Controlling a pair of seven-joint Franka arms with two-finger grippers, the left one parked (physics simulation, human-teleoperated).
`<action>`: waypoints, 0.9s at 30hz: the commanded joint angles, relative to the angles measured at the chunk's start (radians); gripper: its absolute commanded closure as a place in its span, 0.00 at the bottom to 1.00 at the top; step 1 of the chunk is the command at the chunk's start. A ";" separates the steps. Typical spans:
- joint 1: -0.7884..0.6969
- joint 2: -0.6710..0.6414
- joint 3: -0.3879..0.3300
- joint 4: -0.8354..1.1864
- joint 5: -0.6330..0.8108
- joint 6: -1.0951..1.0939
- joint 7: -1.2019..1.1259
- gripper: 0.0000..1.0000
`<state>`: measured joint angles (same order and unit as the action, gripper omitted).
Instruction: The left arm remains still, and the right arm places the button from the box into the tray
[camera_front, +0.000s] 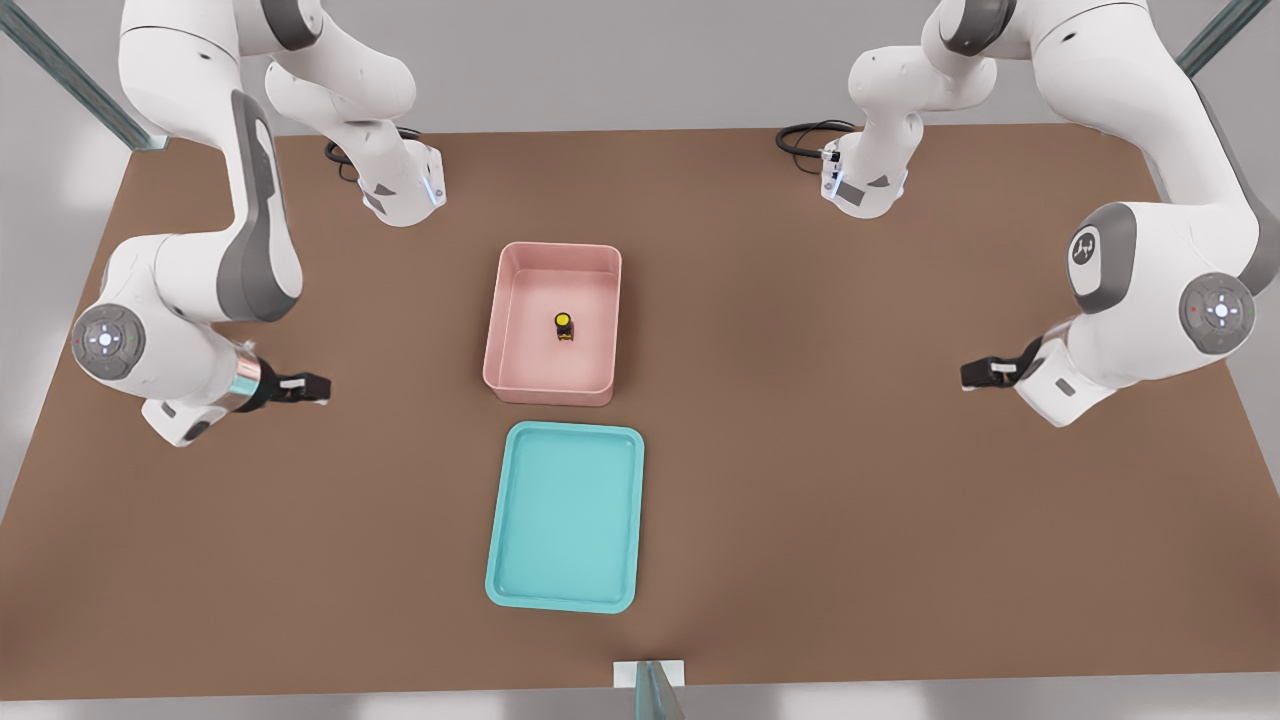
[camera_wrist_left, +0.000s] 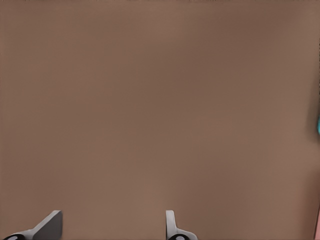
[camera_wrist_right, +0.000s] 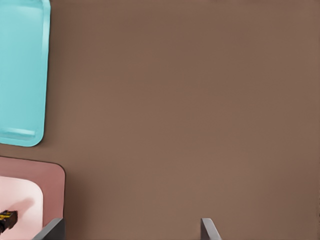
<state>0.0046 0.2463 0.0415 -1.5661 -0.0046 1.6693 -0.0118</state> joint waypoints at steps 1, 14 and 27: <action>-0.001 -0.001 0.000 0.000 -0.006 0.070 -0.004 0.00; 0.514 -0.088 0.014 -0.452 0.031 0.530 1.039 0.00; 0.736 -0.019 0.018 -0.672 0.021 0.892 1.449 0.00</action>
<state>0.7418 0.2175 0.0595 -2.2364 0.0168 2.4206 0.8716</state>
